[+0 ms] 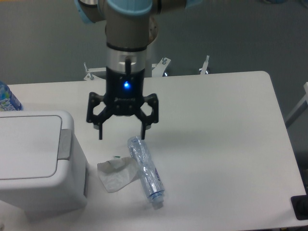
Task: Open the trash can
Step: 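Lower the gripper onto the white trash can lid edge, then push the gripper against the lid to swing it open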
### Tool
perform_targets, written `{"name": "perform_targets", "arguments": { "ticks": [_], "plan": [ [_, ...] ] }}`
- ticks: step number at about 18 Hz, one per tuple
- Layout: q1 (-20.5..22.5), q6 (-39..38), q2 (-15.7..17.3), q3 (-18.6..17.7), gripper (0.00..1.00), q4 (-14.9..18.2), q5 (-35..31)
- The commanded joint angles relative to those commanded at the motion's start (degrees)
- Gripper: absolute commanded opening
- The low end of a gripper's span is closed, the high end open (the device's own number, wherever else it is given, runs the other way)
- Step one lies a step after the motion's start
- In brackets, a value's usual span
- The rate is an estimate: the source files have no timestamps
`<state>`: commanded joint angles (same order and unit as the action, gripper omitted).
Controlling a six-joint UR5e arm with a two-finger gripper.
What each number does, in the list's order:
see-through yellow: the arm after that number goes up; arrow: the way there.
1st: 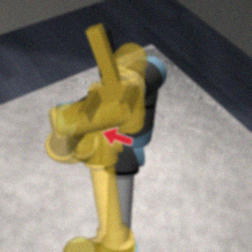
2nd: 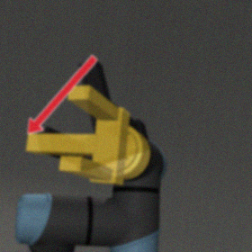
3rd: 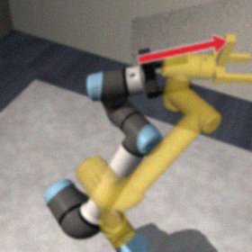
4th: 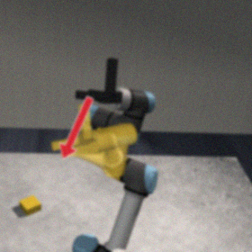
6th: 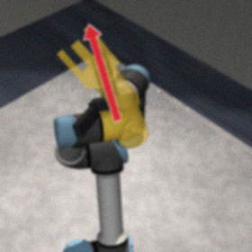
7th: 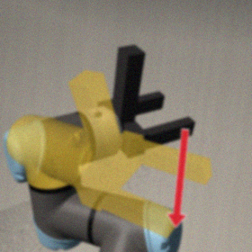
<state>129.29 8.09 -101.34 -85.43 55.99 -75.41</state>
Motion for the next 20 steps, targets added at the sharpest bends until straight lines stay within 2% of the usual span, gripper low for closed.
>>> {"name": "perform_targets", "arguments": {
  "ticks": [11, 20],
  "plan": [
    [-2.8, -1.8, -0.9, 0.2, 1.00, -0.1, 0.0],
    [-3.3, -3.3, -1.0, 0.0, 1.00, -0.1, -0.1]
  ]
}}
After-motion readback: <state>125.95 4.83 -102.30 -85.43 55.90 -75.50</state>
